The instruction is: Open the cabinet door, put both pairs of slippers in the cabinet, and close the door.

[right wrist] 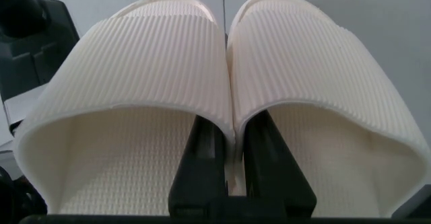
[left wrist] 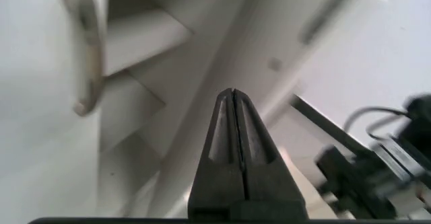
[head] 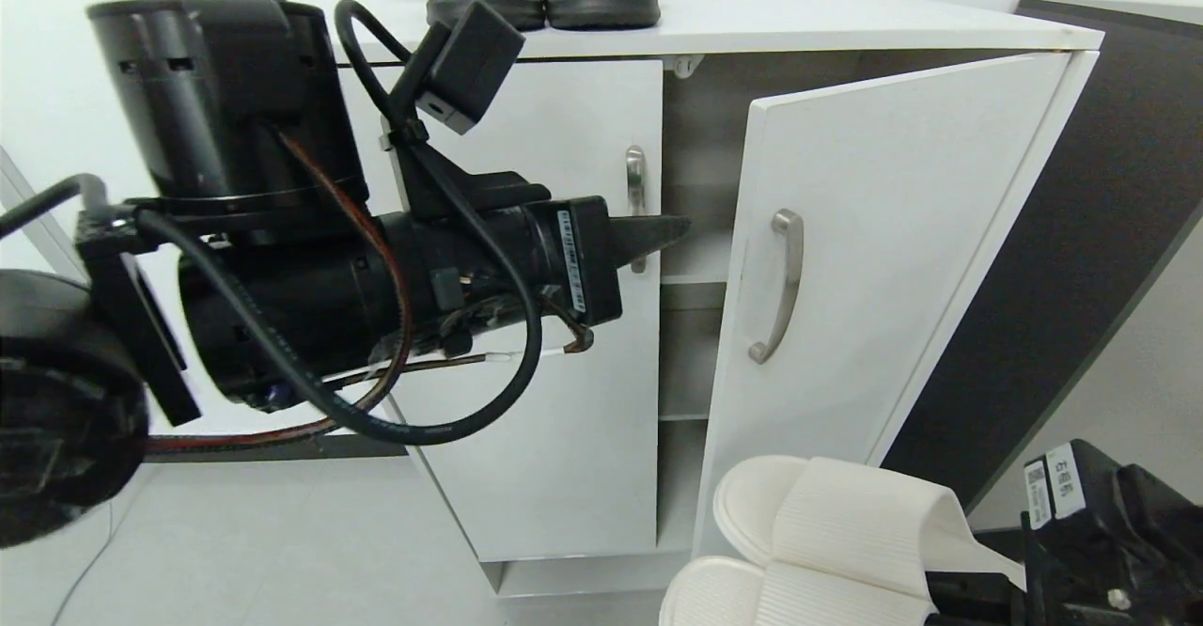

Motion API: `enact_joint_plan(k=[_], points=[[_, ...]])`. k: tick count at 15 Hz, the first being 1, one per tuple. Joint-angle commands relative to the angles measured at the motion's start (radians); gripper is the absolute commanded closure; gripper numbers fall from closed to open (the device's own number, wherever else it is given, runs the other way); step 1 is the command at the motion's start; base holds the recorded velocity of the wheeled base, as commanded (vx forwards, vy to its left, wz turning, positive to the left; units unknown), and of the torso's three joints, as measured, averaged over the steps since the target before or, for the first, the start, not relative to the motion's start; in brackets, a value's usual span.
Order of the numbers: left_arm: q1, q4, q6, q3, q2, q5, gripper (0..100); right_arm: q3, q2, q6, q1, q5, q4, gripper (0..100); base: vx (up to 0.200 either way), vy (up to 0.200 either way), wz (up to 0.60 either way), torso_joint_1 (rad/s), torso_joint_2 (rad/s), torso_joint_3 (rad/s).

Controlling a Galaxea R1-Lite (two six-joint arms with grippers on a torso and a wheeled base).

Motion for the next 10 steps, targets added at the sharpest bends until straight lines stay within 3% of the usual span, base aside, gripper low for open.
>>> enact_joint_plan(k=[1,4,6,8,10], points=[[0.02,-0.002,-0.001,-0.055,0.077,-0.001,100,0.009,0.003,-0.001,0.006,0.007,0.007,100,0.0,0.0,0.0,0.0,0.0,0.0],[0.018,-0.014,0.0,-0.142,0.161,0.001,100,0.01,0.004,-0.004,0.02,0.01,0.044,100,0.0,0.0,0.0,0.0,0.0,0.0],[0.012,-0.085,0.0,-0.145,0.198,0.01,100,0.01,0.01,-0.004,0.023,0.01,0.058,100,0.0,0.0,0.0,0.0,0.0,0.0],[0.004,-0.088,-0.001,-0.145,0.201,0.011,100,0.01,0.02,-0.004,0.028,0.01,0.059,100,0.0,0.0,0.0,0.0,0.0,0.0],[0.0,-0.092,0.0,-0.139,0.199,0.016,100,0.01,0.026,-0.004,0.031,0.01,0.061,100,-0.2,0.0,0.0,0.005,0.0,0.005]])
